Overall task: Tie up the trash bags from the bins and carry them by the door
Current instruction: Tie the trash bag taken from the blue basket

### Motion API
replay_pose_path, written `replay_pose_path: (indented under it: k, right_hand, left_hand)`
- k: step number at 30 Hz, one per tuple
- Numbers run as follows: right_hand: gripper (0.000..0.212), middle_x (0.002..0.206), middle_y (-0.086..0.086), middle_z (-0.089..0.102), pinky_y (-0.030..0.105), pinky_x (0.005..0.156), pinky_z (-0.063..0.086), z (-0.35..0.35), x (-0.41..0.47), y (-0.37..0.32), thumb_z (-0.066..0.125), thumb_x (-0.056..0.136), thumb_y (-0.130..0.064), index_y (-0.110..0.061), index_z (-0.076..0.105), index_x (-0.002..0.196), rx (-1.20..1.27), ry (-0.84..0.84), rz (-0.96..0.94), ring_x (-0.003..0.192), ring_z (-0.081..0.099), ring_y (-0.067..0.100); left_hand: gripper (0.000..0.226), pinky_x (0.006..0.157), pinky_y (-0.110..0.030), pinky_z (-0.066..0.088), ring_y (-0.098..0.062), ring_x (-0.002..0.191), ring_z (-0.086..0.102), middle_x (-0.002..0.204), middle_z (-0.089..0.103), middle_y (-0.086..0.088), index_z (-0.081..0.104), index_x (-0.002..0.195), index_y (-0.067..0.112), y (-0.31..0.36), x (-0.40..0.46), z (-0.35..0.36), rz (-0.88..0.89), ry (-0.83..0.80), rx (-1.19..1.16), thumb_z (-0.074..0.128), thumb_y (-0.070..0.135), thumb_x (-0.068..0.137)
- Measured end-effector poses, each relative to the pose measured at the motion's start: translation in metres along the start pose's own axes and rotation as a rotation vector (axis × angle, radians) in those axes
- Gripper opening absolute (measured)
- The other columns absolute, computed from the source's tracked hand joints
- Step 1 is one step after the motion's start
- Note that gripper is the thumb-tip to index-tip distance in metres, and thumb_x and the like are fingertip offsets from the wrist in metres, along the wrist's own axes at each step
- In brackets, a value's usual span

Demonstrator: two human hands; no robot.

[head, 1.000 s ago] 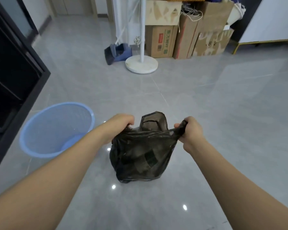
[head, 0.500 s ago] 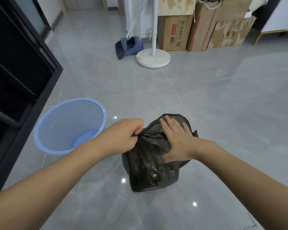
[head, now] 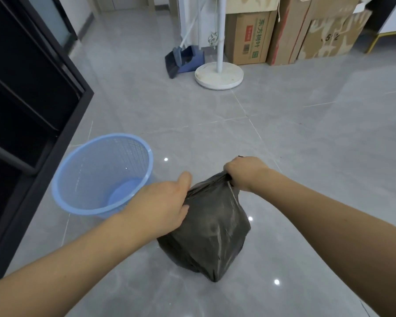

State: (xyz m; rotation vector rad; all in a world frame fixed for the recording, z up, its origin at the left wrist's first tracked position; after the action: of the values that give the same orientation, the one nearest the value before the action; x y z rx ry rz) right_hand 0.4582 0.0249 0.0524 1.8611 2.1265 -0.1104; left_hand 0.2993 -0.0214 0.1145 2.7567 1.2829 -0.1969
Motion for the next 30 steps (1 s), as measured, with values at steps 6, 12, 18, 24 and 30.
replay_pose_path:
  k: [6,12,18,24,30]
  right_hand:
    - [0.009,0.079,-0.001,0.051,0.031,0.056,0.036,-0.012,-0.007,0.009,0.051,0.091,-0.019,-0.014,0.055,0.098,-0.197,-0.244,0.079,0.071,0.051,0.023]
    - [0.013,0.086,-0.004,0.056,0.027,0.060,0.039,-0.016,-0.027,0.026,0.048,0.086,-0.014,-0.018,0.060,0.081,-0.358,-0.550,0.325,0.061,0.048,0.018]
    - [0.032,0.129,0.005,0.050,0.047,0.108,0.028,0.038,-0.057,0.012,0.042,0.096,-0.020,-0.020,0.049,0.128,-0.349,-0.683,0.219,0.122,0.043,0.035]
    - [0.027,0.104,0.020,0.062,0.037,0.071,0.053,0.079,-0.079,0.012,0.039,0.097,-0.011,0.004,0.055,0.113,0.074,-0.792,0.239,0.062,0.057,0.028]
    - [0.024,0.079,0.007,0.056,0.028,0.052,0.040,0.019,-0.057,0.040,0.057,0.090,-0.031,-0.008,0.060,0.095,-0.001,-0.618,0.225,0.058,0.051,0.022]
  left_hand:
    - [0.037,0.083,-0.031,0.038,-0.030,0.110,0.054,0.131,0.054,-0.015,0.054,0.124,0.003,-0.014,-0.003,0.063,-0.164,-0.737,0.122,0.030,0.013,0.099]
    - [0.035,0.073,-0.028,0.046,-0.026,0.092,0.055,0.128,0.057,-0.015,0.057,0.123,0.003,-0.019,0.007,0.070,-0.265,-0.809,-0.019,0.038,0.014,0.096]
    - [0.031,0.074,-0.034,0.051,-0.031,0.085,0.065,0.107,0.067,-0.022,0.064,0.110,-0.005,0.000,-0.016,0.133,-0.504,-0.753,-0.386,0.041,0.005,0.092]
    - [0.020,0.035,-0.012,0.022,-0.011,0.029,0.029,0.043,0.043,-0.003,0.047,0.077,0.011,0.011,-0.052,0.191,-0.998,-0.739,-1.208,0.029,0.013,0.085]
    - [0.031,0.034,-0.013,0.012,-0.008,0.033,0.012,0.040,0.027,0.006,0.062,0.074,0.000,0.021,-0.021,0.132,-0.808,-1.097,-1.201,0.048,0.025,0.063]
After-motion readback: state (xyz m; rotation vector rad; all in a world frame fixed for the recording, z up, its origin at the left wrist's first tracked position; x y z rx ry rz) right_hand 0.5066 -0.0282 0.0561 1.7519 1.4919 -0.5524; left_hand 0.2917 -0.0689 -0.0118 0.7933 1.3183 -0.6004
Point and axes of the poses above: each hand's wrist, its own x-axis towards the middle knuckle, its own z-axis out of the palm, y = z × x, the point moved 10 cm from there along x, towards the middle knuckle
